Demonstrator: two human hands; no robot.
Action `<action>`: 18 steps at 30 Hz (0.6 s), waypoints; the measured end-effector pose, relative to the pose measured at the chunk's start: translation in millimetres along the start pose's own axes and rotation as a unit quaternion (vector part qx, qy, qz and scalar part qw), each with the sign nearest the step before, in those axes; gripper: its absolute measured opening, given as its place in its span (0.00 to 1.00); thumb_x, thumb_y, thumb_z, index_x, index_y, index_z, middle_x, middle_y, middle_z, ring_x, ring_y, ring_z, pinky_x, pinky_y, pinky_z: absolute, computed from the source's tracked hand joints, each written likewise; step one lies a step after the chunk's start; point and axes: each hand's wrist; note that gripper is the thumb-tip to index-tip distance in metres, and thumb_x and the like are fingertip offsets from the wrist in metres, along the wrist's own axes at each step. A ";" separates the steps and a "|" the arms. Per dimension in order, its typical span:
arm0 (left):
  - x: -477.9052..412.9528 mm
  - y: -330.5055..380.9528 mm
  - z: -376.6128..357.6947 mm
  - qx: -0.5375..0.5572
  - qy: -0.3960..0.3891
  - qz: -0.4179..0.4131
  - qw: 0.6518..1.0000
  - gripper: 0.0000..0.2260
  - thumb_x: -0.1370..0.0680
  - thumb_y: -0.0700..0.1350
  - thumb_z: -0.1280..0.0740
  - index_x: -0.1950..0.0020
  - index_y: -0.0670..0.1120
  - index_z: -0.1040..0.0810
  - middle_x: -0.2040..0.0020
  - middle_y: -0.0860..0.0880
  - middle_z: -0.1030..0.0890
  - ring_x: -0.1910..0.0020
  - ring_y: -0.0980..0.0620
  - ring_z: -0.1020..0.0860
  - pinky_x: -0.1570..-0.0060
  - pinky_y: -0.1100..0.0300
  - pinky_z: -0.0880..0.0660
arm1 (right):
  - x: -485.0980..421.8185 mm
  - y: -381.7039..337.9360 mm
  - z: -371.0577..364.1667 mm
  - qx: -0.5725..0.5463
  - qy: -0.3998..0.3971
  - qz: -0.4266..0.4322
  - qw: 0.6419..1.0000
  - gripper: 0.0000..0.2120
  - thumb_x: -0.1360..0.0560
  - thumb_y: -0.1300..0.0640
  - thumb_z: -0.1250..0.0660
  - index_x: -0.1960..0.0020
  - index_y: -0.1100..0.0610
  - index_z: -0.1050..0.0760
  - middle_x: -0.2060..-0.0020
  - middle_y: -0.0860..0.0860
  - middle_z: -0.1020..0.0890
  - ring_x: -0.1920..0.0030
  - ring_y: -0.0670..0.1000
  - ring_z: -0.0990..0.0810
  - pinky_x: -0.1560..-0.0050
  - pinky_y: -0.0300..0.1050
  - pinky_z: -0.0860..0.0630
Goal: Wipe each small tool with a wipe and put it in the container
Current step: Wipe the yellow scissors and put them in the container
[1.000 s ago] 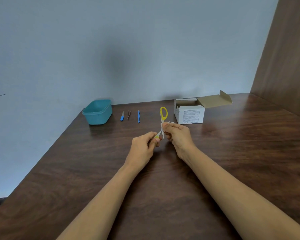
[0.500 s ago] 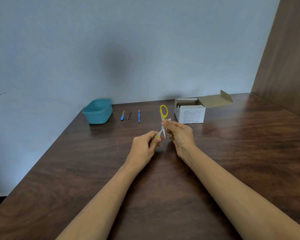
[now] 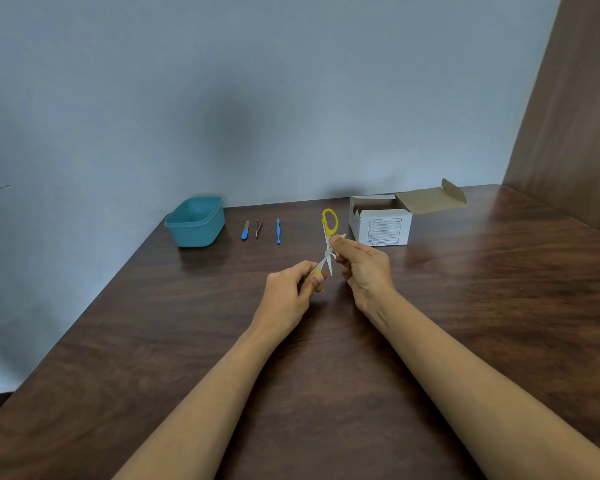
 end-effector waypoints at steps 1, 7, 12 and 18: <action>0.3 0.4 0.0 0.001 -0.003 0.000 1.000 0.08 0.19 0.46 0.38 0.47 0.49 0.19 0.62 0.58 0.21 0.65 0.60 0.25 0.63 0.70 0.30 | -0.5 0.0 0.1 -0.002 0.004 -0.002 1.000 0.05 0.32 0.58 0.24 0.60 0.56 0.19 0.65 0.50 0.19 0.63 0.45 0.25 0.64 0.38 0.32; 0.2 0.0 0.5 0.018 0.010 0.003 1.000 0.07 0.19 0.46 0.37 0.48 0.49 0.19 0.63 0.56 0.19 0.65 0.58 0.24 0.63 0.68 0.28 | 0.2 0.1 -1.2 0.010 0.001 0.013 1.000 0.05 0.27 0.56 0.28 0.60 0.55 0.21 0.67 0.49 0.19 0.64 0.44 0.24 0.62 0.39 0.31; -0.2 -0.6 0.5 0.028 0.013 0.009 1.000 0.07 0.19 0.46 0.37 0.48 0.49 0.19 0.62 0.56 0.19 0.62 0.55 0.22 0.62 0.66 0.27 | -4.5 -1.9 2.1 -0.024 -0.026 -0.002 0.999 0.04 0.27 0.59 0.29 0.59 0.57 0.20 0.66 0.51 0.20 0.66 0.45 0.27 0.66 0.37 0.34; -1.8 -4.8 1.3 0.082 0.041 0.022 0.996 0.08 0.19 0.48 0.38 0.48 0.49 0.19 0.62 0.55 0.19 0.64 0.56 0.22 0.59 0.61 0.25 | -10.1 -3.7 8.5 -0.081 -0.036 -0.012 0.996 0.04 0.27 0.62 0.30 0.60 0.59 0.20 0.70 0.48 0.17 0.66 0.45 0.28 0.68 0.33 0.34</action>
Point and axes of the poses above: each hand's wrist, its own x-axis away from the middle knuckle, its own z-axis out of the back of the hand, y = z × x
